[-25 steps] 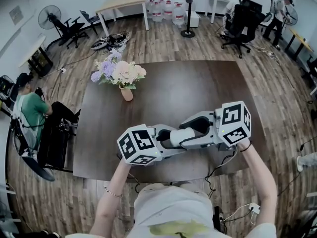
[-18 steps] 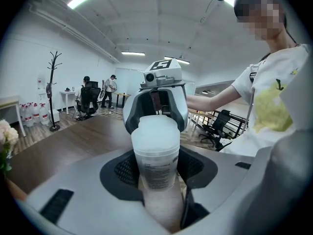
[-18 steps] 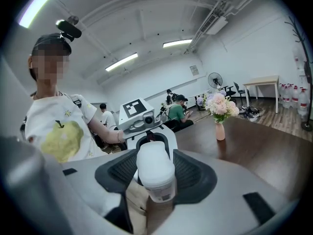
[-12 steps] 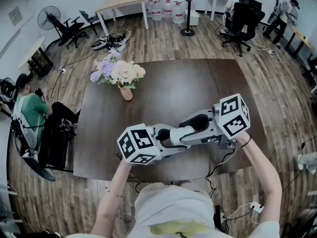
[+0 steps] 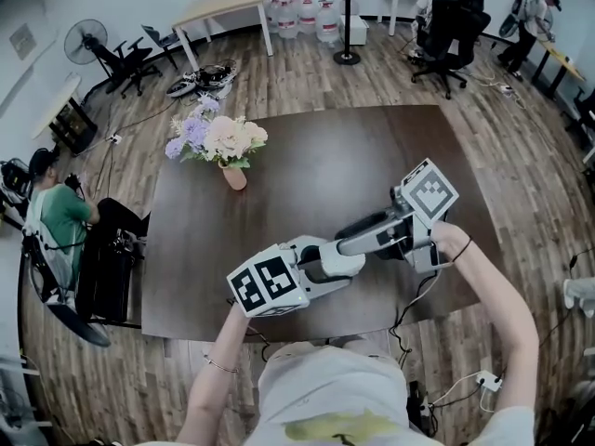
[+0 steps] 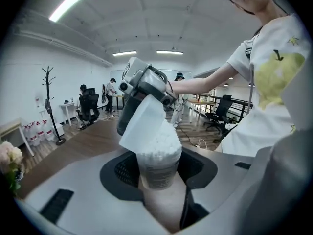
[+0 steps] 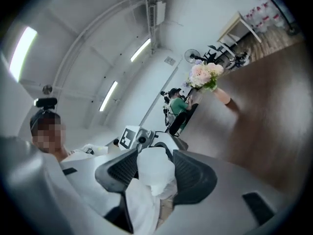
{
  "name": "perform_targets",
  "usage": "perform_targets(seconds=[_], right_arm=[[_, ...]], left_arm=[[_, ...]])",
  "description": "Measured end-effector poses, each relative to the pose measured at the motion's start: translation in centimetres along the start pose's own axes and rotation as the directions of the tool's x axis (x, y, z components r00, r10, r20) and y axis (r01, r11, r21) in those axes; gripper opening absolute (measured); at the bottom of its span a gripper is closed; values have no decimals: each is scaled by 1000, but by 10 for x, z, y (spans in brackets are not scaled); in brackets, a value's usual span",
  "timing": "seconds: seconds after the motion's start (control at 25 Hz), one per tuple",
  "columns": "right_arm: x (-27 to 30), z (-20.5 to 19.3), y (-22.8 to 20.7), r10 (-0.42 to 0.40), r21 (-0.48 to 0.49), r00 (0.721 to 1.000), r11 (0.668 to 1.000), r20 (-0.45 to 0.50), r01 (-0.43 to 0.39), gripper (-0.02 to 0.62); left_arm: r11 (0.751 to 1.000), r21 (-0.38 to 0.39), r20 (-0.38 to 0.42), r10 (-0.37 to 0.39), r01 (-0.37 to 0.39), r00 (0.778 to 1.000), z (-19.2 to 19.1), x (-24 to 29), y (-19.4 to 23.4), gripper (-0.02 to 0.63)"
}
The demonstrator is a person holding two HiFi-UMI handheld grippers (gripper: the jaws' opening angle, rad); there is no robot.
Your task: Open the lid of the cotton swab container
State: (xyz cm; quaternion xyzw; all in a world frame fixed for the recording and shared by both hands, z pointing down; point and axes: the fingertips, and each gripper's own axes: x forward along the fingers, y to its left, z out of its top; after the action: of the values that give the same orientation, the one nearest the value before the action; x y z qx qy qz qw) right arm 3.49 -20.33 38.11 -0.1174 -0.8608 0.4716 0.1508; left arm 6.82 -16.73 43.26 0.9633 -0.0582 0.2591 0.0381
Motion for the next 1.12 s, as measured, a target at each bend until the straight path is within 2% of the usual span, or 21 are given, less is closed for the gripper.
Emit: perform_targets(seconds=[0.16, 0.36, 0.48, 0.6, 0.72, 0.88, 1.0, 1.04, 1.12], right_arm=[[-2, 6, -3, 79, 225, 995, 970, 53, -89, 232], [-2, 9, -9, 129, 324, 988, 934, 90, -151, 230], [-1, 14, -12, 159, 341, 979, 920, 130, -194, 227], [1, 12, -14, 183, 334, 973, 916, 139, -221, 224], [1, 12, -14, 172, 305, 972, 928, 158, -214, 224], [-7, 20, -12, 118, 197, 968, 967, 221, -163, 235], [-22, 31, -8, 97, 90, 943, 987, 319, -132, 261], [-28, 35, -8, 92, 58, 930, 991, 356, -120, 253], [-37, 38, -12, 53, 1, 914, 998, 401, -58, 176]], left_arm=[[1000, 23, 6, 16, -16, 1000, 1, 1, 0, 210], [999, 23, 5, 28, -28, 1000, -1, 1, 2, 210], [999, 28, 7, 34, -34, 999, -2, 0, 5, 210], [1000, 19, 13, 23, -24, 1000, -6, 2, 4, 210], [1000, -4, 25, 18, -18, 1000, -7, 2, 4, 210], [999, -31, 47, 24, -22, 999, -6, 0, 6, 210], [996, -74, 69, 60, -55, 996, -8, -5, 14, 210], [993, -96, 79, 79, -71, 994, -8, -8, 18, 210], [985, -140, 98, 120, -105, 988, -9, -14, 26, 210]])
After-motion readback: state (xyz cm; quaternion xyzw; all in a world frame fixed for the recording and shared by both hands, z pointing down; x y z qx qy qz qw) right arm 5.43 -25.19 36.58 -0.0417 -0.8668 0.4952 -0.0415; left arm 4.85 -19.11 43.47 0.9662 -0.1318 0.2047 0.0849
